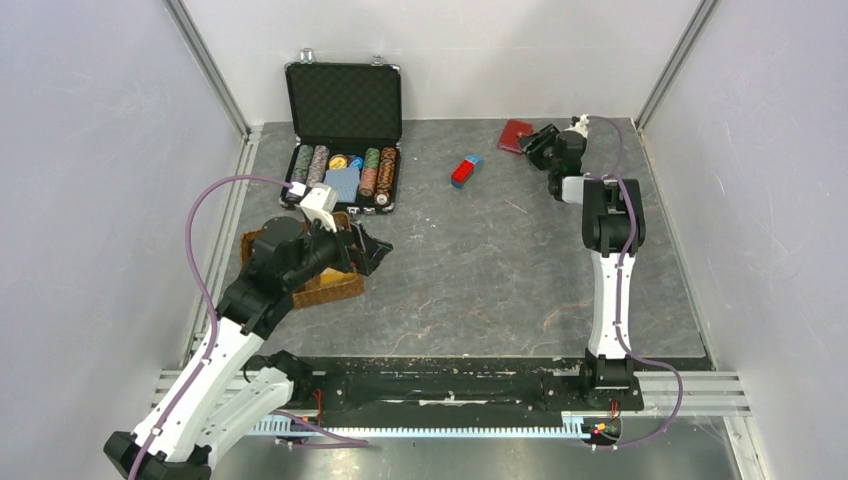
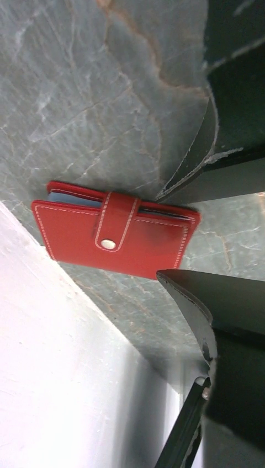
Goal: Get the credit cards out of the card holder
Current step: Move the card holder to the center of the board.
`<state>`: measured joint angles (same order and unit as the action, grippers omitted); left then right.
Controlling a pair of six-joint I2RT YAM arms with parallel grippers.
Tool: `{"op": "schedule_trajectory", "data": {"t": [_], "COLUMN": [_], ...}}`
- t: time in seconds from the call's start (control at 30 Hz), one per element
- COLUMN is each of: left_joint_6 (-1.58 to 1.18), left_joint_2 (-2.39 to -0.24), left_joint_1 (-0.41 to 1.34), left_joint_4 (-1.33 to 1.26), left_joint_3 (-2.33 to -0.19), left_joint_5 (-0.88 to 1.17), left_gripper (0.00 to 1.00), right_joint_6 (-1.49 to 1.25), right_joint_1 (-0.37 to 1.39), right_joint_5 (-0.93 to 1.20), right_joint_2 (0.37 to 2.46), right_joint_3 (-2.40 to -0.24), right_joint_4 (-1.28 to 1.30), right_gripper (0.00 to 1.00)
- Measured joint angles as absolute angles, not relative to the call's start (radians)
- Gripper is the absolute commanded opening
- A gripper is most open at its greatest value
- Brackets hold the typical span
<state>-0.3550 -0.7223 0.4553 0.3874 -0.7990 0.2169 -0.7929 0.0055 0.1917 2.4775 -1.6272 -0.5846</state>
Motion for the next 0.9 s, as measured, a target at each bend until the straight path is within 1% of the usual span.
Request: {"op": "schedule_trajectory", "data": {"t": [0.1,0.27,0.37,0.4,0.43,0.63,0.77,0.9], "left_joint_6": [-0.355,-0.355,-0.355,-0.355,-0.355,-0.356,-0.356,-0.371], "left_joint_2": [-0.731,-0.739,-0.741,-0.741,-0.741,-0.741,-0.740,-0.738], "left_joint_1": [0.455,0.455,0.455,0.455,0.455,0.455,0.455,0.455], "left_joint_4": [0.388,0.388,0.388,0.388,0.387,0.388,0.388,0.387], "left_joint_3": [-0.799,-0.799,-0.799,-0.799,-0.799,-0.799,-0.799,-0.799], "left_joint_5": [0.219,0.220,0.220,0.220,0.220,0.221,0.220,0.221], "left_gripper": [1.00,1.00,1.00,1.00,1.00,1.00,1.00,1.00], "right_joint_6": [-0.825,-0.853,-0.866,-0.867,-0.873,-0.876,-0.854,-0.797], "right_joint_1": [0.006,0.006,0.006,0.006,0.006,0.004,0.004,0.004], "right_joint_5": [0.188,0.176,0.168,0.165,0.162,0.160,0.158,0.158], "right_joint_2": [2.515,2.561,2.569,2.569,2.569,2.568,2.513,2.456], "right_joint_3": [-1.686,-1.765,-1.776,-1.776,-1.776,-1.777,-1.682,-1.628], "right_joint_4": [-0.569,-0.521,-0.500,-0.498,-0.495,-0.487,-0.507,-0.468], "right_gripper": [0.42,0.24,0.09,0.02,0.00,0.00,0.00,0.00]}}
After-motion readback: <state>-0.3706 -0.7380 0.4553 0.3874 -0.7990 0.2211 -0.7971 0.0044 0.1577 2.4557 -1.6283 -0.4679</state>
